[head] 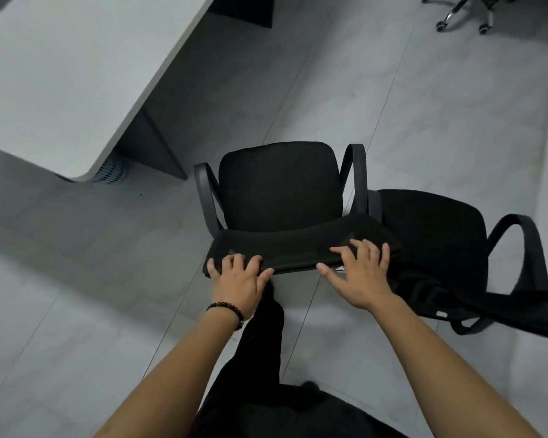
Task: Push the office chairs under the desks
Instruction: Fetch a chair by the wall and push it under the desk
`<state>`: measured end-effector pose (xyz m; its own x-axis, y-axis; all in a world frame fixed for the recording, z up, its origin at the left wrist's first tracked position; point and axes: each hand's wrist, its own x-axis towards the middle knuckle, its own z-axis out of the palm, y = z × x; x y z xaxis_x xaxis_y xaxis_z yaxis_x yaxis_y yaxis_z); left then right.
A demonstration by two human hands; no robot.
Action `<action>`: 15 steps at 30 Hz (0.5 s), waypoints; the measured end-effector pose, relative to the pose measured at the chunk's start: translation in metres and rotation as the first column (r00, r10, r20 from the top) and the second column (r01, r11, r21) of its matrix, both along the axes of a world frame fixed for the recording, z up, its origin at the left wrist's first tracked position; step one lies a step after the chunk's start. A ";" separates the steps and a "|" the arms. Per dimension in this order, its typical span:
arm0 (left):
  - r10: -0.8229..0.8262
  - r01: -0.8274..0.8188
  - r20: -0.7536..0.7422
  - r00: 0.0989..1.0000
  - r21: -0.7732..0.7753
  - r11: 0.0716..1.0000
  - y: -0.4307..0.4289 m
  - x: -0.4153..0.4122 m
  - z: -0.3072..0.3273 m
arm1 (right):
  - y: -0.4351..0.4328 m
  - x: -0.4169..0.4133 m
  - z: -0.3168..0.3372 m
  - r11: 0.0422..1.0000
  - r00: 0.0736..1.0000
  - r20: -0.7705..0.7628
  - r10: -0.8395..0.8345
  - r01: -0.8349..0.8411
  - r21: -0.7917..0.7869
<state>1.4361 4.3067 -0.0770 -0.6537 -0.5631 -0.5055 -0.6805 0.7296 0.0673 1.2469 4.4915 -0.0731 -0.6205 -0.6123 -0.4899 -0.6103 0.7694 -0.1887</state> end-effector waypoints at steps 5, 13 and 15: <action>-0.054 0.057 -0.043 0.998 0.064 0.996 -0.051 -0.091 0.005 | -0.060 -0.099 -0.001 0.996 0.998 -0.010 -0.054 0.055 0.070; -0.060 0.057 0.016 0.998 0.162 0.985 -0.144 -0.190 0.003 | -0.133 -0.201 0.004 0.987 0.997 0.038 -0.068 0.062 0.148; -0.056 0.047 0.043 0.997 0.187 0.981 -0.159 -0.215 0.004 | -0.148 -0.225 0.003 0.988 0.996 0.051 -0.068 0.060 0.143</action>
